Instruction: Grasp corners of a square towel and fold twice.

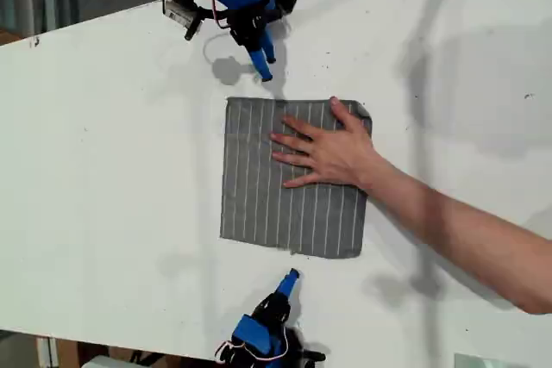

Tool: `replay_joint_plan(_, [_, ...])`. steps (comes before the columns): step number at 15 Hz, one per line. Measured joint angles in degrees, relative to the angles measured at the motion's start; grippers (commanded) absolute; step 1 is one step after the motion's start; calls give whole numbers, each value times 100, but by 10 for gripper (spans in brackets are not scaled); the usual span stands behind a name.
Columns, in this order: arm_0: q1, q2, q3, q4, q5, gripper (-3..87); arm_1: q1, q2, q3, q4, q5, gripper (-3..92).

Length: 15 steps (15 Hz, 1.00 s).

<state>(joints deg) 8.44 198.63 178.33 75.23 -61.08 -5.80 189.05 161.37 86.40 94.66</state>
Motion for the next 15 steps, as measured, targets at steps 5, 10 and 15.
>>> replay_joint_plan(5, [299,0,0,0,0,140,-659,0,-18,9,334,248])
replay_joint_plan(10, [290,0,0,0,0,140,-668,0,-18,9,334,248])
replay_joint_plan(15, [290,0,0,0,0,140,-668,0,-18,9,334,248])
